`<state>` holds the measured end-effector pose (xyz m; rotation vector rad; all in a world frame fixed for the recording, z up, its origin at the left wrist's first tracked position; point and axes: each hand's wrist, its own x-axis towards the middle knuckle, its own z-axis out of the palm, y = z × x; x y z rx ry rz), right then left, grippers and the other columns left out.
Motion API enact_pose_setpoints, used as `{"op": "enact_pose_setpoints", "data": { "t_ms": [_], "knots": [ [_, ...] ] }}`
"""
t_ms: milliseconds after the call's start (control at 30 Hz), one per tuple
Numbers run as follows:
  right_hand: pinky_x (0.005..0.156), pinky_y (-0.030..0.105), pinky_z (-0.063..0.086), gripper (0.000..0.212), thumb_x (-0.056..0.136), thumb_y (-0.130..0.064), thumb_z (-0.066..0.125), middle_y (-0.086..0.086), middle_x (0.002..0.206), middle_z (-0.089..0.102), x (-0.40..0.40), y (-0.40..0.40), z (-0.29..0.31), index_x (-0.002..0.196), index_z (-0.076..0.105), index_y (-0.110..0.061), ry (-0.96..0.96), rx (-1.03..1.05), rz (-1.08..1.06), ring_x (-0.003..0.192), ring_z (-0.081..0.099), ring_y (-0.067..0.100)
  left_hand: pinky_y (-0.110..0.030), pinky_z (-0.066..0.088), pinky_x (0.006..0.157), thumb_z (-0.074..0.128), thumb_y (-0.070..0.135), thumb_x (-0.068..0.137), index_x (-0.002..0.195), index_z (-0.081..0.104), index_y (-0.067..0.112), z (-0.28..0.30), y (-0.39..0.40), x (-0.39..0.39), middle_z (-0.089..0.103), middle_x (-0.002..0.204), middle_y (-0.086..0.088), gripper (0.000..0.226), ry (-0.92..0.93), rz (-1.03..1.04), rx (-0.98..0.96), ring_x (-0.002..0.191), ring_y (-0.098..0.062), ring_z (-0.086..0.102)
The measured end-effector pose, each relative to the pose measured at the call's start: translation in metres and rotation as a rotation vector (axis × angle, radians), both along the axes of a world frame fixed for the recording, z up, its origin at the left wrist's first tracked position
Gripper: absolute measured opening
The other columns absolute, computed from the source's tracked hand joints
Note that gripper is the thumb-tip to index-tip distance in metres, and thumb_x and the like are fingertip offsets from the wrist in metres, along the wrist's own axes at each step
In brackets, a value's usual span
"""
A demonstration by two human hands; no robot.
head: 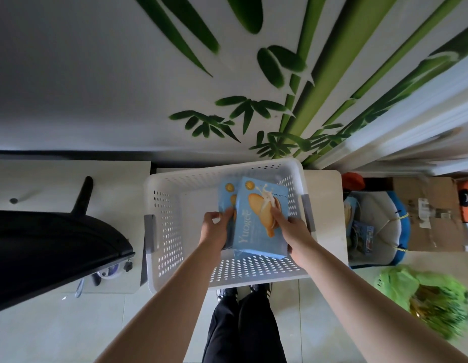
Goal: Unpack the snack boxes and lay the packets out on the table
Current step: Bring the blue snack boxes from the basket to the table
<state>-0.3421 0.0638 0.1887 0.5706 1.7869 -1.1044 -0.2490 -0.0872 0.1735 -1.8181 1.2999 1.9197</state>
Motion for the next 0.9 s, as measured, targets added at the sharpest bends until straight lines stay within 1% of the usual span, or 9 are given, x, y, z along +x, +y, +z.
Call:
{"op": "enact_pose_setpoints", "data": {
  "t_ms": [67, 233, 333, 433, 500, 600, 700, 833, 900],
  "knots": [
    [0.064, 0.034, 0.046, 0.05, 0.086, -0.052, 0.064, 0.022, 0.101, 0.069, -0.002, -0.001, 0.017, 0.099, 0.062, -0.004, -0.018, -0.062, -0.034, 0.085, 0.066, 0.03, -0.055, 0.058, 0.079, 0.068, 0.047, 0.085, 0.105, 0.051, 0.022, 0.014, -0.002, 0.003, 0.068, 0.105, -0.01, 0.036, 0.008, 0.042, -0.049, 0.093, -0.033, 0.069],
    [0.07, 0.033, 0.056, 0.035, 0.089, -0.042, 0.064, 0.009, 0.102, 0.071, 0.0, -0.001, 0.087, 0.106, 0.06, -0.011, -0.03, -0.208, -0.085, 0.09, 0.069, 0.023, -0.052, 0.058, 0.081, 0.065, 0.047, 0.087, 0.107, 0.052, 0.026, 0.069, -0.004, 0.024, 0.066, 0.106, -0.01, 0.031, 0.015, 0.052, -0.16, 0.093, -0.031, 0.068],
    [0.08, 0.041, 0.058, 0.042, 0.087, -0.044, 0.066, 0.009, 0.105, 0.072, 0.006, 0.002, 0.131, 0.114, 0.06, -0.013, -0.013, -0.223, -0.084, 0.095, 0.07, 0.026, -0.04, 0.055, 0.079, 0.062, 0.048, 0.088, 0.111, 0.052, 0.026, 0.115, -0.001, 0.04, 0.064, 0.104, -0.004, 0.033, 0.05, 0.052, -0.205, 0.092, -0.024, 0.064],
    [0.084, 0.045, 0.058, 0.036, 0.089, -0.044, 0.065, 0.006, 0.101, 0.074, 0.009, 0.007, 0.173, 0.112, 0.061, -0.016, 0.047, -0.23, -0.053, 0.094, 0.071, 0.025, -0.042, 0.053, 0.085, 0.057, 0.048, 0.091, 0.111, 0.053, 0.026, 0.16, 0.003, 0.059, 0.064, 0.104, -0.004, 0.03, 0.1, 0.072, -0.248, 0.096, -0.024, 0.063],
    [0.081, 0.043, 0.059, 0.03, 0.09, -0.044, 0.064, 0.002, 0.097, 0.075, 0.013, 0.009, 0.202, 0.108, 0.062, -0.02, 0.086, -0.248, -0.007, 0.09, 0.071, 0.021, -0.044, 0.054, 0.086, 0.058, 0.05, 0.091, 0.108, 0.055, 0.028, 0.189, 0.006, 0.071, 0.066, 0.103, -0.006, 0.029, 0.106, 0.081, -0.308, 0.096, -0.025, 0.064],
    [0.072, 0.034, 0.058, 0.026, 0.092, -0.043, 0.062, 0.001, 0.1, 0.075, 0.018, 0.009, 0.242, 0.109, 0.063, -0.023, 0.148, -0.29, 0.086, 0.09, 0.072, 0.018, -0.028, 0.05, 0.067, 0.057, 0.045, 0.093, 0.11, 0.053, 0.018, 0.229, 0.014, 0.085, 0.063, 0.092, -0.003, 0.032, 0.131, 0.173, -0.328, 0.082, -0.016, 0.062],
    [0.085, 0.041, 0.058, 0.031, 0.09, -0.046, 0.062, 0.006, 0.106, 0.073, 0.025, 0.007, 0.276, 0.107, 0.064, -0.02, 0.2, -0.336, 0.212, 0.097, 0.071, 0.02, -0.015, 0.038, 0.048, 0.053, 0.038, 0.097, 0.102, 0.05, 0.0, 0.266, 0.029, 0.099, 0.05, 0.068, 0.003, 0.038, 0.155, 0.269, -0.39, 0.057, -0.008, 0.047],
    [0.064, 0.025, 0.057, 0.035, 0.089, -0.048, 0.062, 0.002, 0.1, 0.074, 0.039, 0.007, 0.317, 0.107, 0.066, -0.019, 0.175, -0.446, 0.388, 0.088, 0.072, 0.011, -0.024, 0.046, 0.056, 0.051, 0.038, 0.098, 0.105, 0.056, 0.011, 0.312, 0.056, 0.125, 0.062, 0.08, -0.003, 0.028, 0.18, 0.484, -0.378, 0.066, -0.014, 0.058],
    [0.069, 0.03, 0.059, 0.035, 0.088, -0.047, 0.062, 0.001, 0.101, 0.075, 0.048, 0.006, 0.333, 0.111, 0.065, -0.021, 0.135, -0.495, 0.48, 0.092, 0.072, 0.015, -0.024, 0.049, 0.055, 0.05, 0.039, 0.098, 0.104, 0.056, 0.009, 0.328, 0.07, 0.141, 0.064, 0.083, -0.005, 0.031, 0.176, 0.574, -0.397, 0.064, -0.014, 0.061]
  ]
}}
